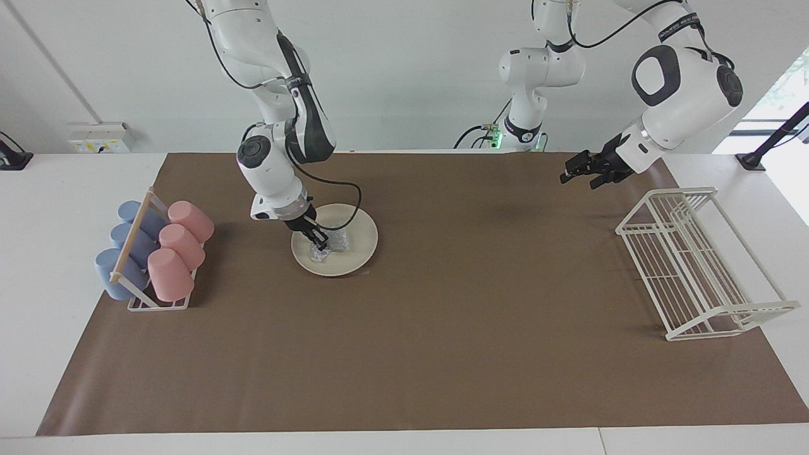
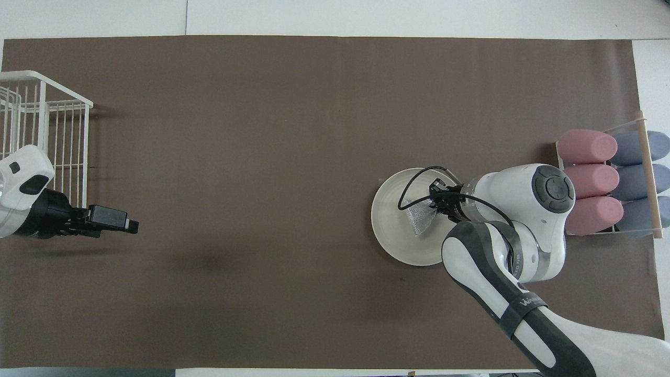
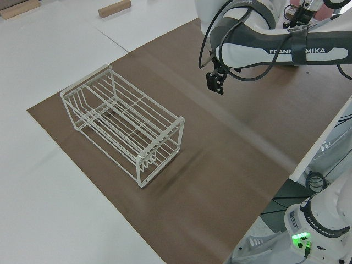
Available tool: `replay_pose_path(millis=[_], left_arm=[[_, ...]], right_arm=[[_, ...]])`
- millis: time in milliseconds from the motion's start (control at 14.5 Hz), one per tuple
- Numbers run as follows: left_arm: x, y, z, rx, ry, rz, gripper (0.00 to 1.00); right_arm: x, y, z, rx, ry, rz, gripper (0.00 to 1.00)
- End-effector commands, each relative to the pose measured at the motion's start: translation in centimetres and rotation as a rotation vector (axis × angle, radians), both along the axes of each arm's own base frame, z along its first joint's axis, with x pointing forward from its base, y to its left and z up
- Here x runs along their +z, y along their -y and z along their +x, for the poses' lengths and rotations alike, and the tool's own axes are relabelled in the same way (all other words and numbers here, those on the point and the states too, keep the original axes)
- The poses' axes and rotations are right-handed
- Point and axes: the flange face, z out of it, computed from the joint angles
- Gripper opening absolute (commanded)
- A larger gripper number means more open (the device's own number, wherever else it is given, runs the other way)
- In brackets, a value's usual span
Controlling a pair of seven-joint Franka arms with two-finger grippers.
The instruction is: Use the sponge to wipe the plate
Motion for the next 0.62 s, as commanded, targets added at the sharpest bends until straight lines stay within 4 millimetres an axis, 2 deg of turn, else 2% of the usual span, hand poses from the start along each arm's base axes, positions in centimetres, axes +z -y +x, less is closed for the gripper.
replay_pose_path(millis=[0, 207, 551], left_arm=[[0.0, -0.1, 0.3, 0.008, 0.010, 0.024, 1.00], [-0.1, -0.1, 0.3, 0.010, 0.014, 0.025, 1.00], [-0.1, -0.1, 0.3, 0.012, 0.014, 0.026, 1.00]], right_arm=[[-1.4, -2.5, -1.9, -0.013, -0.025, -0.009, 0.00], [-1.4, -6.3, -3.7, -0.056, -0.052, -0.015, 0.00], [-1.1, -7.0, -3.6, -0.080, -0.044, -0.011, 0.00]])
